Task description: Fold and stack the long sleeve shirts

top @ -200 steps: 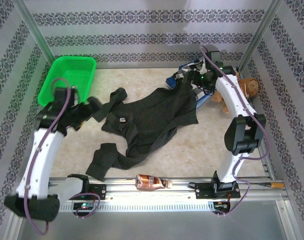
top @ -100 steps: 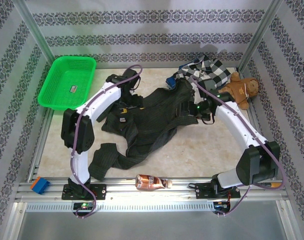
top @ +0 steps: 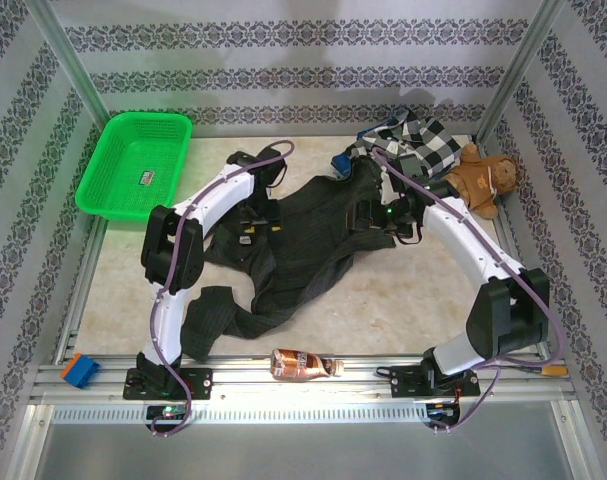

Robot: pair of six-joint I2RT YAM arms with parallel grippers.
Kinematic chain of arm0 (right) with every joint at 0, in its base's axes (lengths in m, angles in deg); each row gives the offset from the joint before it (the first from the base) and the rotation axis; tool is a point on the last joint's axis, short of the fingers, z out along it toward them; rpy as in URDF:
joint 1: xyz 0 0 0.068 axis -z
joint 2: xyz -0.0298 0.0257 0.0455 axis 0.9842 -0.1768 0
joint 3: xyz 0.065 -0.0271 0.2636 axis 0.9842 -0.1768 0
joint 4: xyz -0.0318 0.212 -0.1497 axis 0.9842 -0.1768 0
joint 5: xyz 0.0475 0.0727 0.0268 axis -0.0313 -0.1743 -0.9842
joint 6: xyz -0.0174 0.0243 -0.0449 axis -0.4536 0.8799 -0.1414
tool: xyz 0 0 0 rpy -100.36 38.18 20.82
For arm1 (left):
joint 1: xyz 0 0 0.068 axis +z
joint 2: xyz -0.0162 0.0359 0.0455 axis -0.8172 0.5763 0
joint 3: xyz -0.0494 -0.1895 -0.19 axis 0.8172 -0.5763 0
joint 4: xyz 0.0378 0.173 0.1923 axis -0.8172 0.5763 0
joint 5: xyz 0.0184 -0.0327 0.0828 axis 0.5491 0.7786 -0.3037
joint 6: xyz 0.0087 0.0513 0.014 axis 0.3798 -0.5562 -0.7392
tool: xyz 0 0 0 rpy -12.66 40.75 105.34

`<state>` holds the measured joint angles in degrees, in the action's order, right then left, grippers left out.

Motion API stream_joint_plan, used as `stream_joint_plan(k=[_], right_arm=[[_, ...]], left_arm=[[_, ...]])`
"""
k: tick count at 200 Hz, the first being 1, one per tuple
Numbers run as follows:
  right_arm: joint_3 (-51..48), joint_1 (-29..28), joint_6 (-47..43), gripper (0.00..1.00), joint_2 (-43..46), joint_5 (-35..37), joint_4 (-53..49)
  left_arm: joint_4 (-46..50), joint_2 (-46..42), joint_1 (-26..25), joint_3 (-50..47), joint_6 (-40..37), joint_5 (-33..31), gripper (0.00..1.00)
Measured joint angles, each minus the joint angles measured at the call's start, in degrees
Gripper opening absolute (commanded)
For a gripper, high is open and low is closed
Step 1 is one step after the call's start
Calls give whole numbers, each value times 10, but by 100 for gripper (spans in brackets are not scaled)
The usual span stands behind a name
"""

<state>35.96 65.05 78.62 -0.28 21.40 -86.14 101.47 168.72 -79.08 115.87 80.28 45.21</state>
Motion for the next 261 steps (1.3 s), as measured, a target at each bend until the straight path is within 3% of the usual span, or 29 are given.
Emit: stream_joint_plan(k=[14,23,52,80,129,144,166,187,207,261], right_arm=[[0,0,1,95,-7,-4,5],[0,0,2,94,-12,-4,7],[0,0,9,94,-27,6,7],[-4,6,19,93,-32,34,6],[-68,27,33,89,-25,70,6],[-94,35,41,86,-20,73,9],[-123,53,49,82,-19,72,26],[-130,72,61,75,-26,63,50],[-130,78,73,71,-51,51,78],[-131,79,110,45,-122,41,124]], left_arm=[[0,-10,3,-40,-10,-9,18],[0,-24,4,-72,-13,-16,12],[-14,-150,22,-221,1,-34,8],[-54,-356,37,-378,50,-47,8],[-107,-628,37,-630,218,-71,24],[-95,-712,37,-657,269,-94,40],[-90,-799,37,-644,313,-129,50],[-107,-770,36,-596,322,-135,61],[-121,-669,21,-514,315,-141,64],[-231,-438,2,-377,255,-97,69]])
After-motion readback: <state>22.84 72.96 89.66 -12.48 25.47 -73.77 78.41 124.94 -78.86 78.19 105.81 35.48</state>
